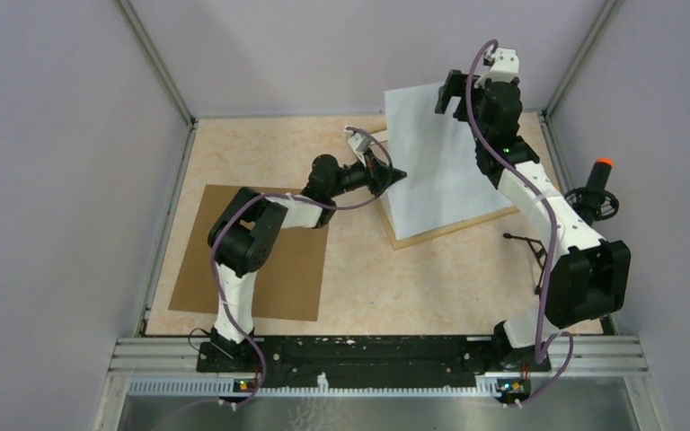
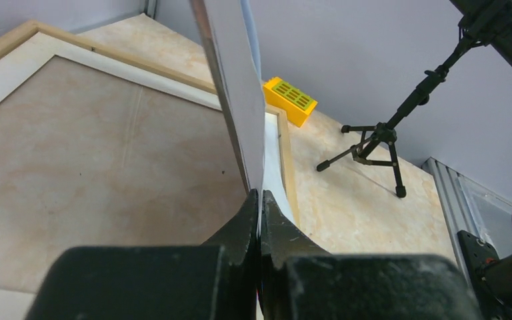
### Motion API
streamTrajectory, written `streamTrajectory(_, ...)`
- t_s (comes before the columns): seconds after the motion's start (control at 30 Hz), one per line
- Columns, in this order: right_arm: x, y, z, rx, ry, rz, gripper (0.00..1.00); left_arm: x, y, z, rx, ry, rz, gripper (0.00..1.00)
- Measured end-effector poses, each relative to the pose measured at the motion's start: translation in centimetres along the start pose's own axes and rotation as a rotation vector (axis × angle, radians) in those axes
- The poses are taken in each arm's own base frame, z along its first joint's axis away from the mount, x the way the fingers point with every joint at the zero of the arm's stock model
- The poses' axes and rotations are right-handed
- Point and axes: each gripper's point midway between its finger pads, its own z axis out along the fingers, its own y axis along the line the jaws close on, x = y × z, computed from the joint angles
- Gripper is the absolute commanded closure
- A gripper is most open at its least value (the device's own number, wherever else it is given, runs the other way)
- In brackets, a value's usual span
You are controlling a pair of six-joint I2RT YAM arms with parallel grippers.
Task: Put the photo into the frame
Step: Adjust the photo in the photo frame.
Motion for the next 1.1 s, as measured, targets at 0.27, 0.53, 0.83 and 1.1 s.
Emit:
streamTrajectory(0.27,-0.4,-0.1,-0.4,-0.001,-0.012,0.002,0.01,2.4,2.2,0.8,-0.023,-0.018,-0.087,1.0)
streamTrajectory(0.53,-0.2,-0.4,-0.4,0.005,-0.009,-0.006,0.01,2.1,2.7,0.8,-0.051,-0.076,-0.15,1.0)
streamTrajectory(0.83,-0.4,-0.3,-0.4,0.002,-0.019,-0.003,0.01,3.4,3.8,1.0,-0.056,-0.114,-0.22,1.0)
streamTrajectory(1.1,-0.2,-0.4,-0.4,0.003,-0.015,-0.004,0.01,4.4,4.4,1.8,-0.028,-0.113,-0.28,1.0)
